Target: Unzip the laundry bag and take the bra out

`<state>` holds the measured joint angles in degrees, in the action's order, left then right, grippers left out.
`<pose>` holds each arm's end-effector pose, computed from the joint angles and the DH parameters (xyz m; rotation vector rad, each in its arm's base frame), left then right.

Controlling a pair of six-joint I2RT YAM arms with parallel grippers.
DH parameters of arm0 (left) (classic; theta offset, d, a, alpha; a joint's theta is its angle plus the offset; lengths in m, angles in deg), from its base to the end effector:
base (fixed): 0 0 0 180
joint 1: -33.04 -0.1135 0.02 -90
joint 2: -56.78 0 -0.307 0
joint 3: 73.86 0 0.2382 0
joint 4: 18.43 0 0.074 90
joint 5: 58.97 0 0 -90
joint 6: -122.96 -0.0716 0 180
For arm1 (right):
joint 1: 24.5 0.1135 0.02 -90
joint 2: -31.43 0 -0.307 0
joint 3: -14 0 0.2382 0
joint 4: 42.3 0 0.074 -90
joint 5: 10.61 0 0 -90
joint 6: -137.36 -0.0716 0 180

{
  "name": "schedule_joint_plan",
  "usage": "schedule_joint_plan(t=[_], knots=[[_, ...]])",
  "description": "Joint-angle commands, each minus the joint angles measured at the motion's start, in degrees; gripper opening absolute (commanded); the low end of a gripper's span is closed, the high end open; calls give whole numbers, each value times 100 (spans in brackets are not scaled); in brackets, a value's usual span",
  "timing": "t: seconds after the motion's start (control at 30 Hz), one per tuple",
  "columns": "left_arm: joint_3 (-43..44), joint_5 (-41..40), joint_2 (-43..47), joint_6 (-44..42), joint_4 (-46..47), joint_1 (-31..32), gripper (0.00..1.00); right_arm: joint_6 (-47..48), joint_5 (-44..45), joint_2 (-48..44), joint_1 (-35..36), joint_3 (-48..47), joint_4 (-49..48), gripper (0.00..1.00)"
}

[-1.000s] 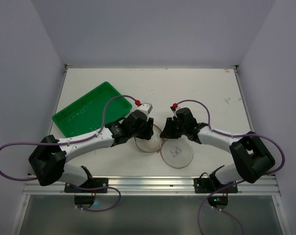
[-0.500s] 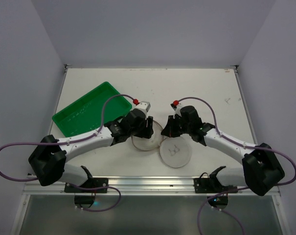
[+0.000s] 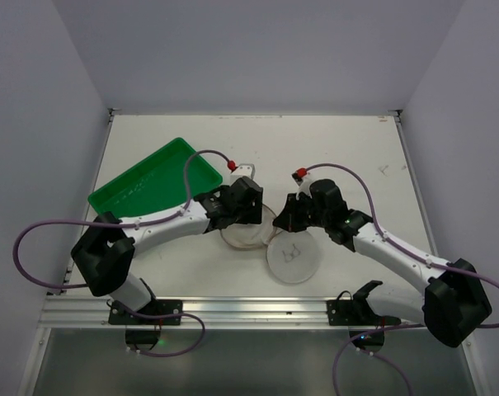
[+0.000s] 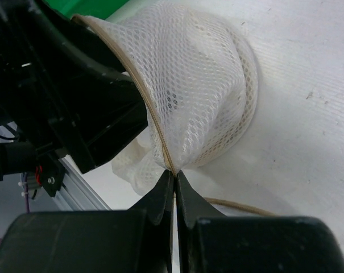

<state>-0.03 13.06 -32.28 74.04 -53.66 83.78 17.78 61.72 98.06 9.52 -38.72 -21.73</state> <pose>0.2293 -0.2456 0.2483 0.0668 2.4247 -0.3588 0.1923 0.1560 0.2575 -0.2770 2.2897 0.9413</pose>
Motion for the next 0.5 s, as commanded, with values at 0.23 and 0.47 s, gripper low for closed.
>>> schedule_joint_plan(t=[0.23,0.47], knots=[[334,-935,-665,541,-660,374,75,-170,-52,-194,131,16,-70,0],[333,-988,-1123,752,-634,507,33,-241,-17,-142,140,77,-123,0]])
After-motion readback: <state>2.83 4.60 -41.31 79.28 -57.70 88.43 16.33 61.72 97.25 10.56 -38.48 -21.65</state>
